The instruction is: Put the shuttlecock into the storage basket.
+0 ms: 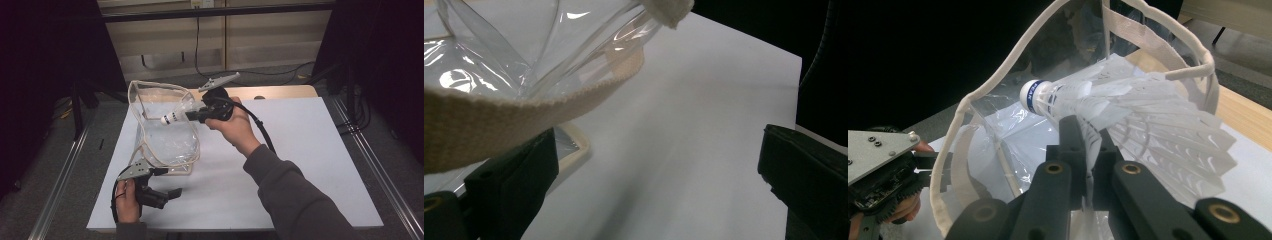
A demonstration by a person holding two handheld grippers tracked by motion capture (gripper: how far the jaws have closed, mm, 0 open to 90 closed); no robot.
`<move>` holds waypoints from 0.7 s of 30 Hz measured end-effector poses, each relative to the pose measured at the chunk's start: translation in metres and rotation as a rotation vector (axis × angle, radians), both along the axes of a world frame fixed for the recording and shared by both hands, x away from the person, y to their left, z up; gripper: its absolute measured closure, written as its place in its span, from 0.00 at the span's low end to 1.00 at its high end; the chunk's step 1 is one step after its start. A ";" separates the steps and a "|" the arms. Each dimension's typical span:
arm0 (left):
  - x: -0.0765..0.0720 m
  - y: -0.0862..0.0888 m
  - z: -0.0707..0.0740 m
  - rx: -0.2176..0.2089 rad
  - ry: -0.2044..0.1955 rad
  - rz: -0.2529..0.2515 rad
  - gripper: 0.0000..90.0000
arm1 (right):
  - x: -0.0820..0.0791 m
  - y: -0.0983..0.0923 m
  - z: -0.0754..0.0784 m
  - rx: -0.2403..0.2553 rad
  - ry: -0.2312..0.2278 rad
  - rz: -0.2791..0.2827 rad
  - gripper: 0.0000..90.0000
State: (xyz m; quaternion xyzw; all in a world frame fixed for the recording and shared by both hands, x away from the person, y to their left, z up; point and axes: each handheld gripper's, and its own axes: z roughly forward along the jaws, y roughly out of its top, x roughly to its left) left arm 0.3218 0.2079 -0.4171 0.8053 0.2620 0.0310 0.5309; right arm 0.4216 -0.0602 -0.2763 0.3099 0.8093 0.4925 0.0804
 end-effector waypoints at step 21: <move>0.000 0.000 -0.001 -0.005 0.007 0.006 0.03 | 0.003 0.017 -0.005 -0.015 0.004 0.002 0.98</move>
